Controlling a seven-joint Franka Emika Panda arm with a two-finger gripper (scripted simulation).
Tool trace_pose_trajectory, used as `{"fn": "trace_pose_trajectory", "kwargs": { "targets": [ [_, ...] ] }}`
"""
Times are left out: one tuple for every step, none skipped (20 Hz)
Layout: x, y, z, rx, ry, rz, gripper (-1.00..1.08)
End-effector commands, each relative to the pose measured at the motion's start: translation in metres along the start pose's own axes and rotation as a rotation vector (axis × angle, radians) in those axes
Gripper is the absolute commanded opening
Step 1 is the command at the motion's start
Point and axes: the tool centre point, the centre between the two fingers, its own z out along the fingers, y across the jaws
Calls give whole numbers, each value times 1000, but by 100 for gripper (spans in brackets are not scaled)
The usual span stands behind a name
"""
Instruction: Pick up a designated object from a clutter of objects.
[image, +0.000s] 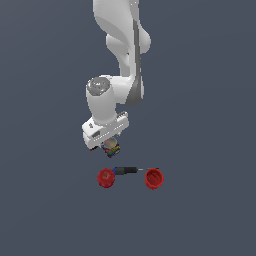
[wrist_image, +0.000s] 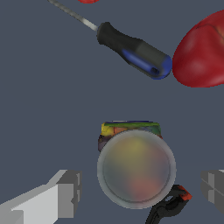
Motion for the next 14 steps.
{"fn": "trace_pose_trajectory", "kwargs": {
  "targets": [
    [0, 0, 5, 0, 0, 0, 100],
    [0, 0, 8, 0, 0, -1, 100],
    [-1, 0, 12, 0, 0, -1, 100],
    [-1, -1, 17, 0, 0, -1, 100],
    [-1, -1, 22, 0, 0, -1, 100],
    [-1, -1, 27, 0, 0, -2, 100],
    [-1, -1, 32, 0, 0, -2, 100],
    [-1, -1, 36, 0, 0, -2, 100],
    [-1, -1, 39, 0, 0, -3, 100],
    [-1, -1, 42, 0, 0, -3, 100],
    [-1, -1, 44, 0, 0, -3, 100],
    [-1, -1, 46, 0, 0, -3, 100],
    [-1, 0, 47, 0, 0, -3, 100],
    [-1, 0, 48, 0, 0, -3, 100]
  ]
}}
